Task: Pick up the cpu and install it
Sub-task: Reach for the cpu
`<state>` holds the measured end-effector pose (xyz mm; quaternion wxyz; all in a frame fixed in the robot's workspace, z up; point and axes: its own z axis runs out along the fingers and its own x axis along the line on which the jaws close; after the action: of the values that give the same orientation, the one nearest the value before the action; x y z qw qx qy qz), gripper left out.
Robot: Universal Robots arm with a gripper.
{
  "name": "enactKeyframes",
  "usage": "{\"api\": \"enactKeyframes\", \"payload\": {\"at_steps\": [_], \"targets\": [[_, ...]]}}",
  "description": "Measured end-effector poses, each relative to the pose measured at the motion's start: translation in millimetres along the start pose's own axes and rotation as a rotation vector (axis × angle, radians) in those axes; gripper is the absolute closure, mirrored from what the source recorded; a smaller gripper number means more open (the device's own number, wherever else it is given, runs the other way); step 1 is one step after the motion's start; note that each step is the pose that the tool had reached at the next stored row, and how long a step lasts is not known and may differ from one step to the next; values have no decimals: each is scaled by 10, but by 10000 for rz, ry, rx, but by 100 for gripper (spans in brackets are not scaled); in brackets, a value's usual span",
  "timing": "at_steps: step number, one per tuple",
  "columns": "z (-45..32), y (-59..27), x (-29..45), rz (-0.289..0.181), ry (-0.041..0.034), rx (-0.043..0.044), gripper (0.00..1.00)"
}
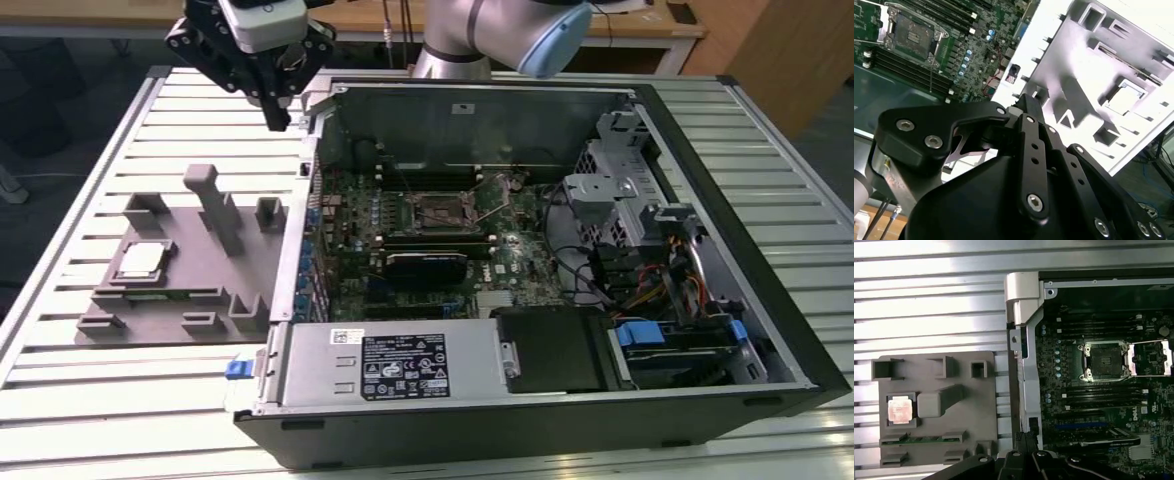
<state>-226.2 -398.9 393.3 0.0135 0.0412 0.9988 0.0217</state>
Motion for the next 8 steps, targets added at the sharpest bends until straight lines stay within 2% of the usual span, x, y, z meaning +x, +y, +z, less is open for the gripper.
{"api": "enactKeyframes", "payload": {"at_steps": [8], "targets": [[-3,-8,98,8,0,1,89]]}}
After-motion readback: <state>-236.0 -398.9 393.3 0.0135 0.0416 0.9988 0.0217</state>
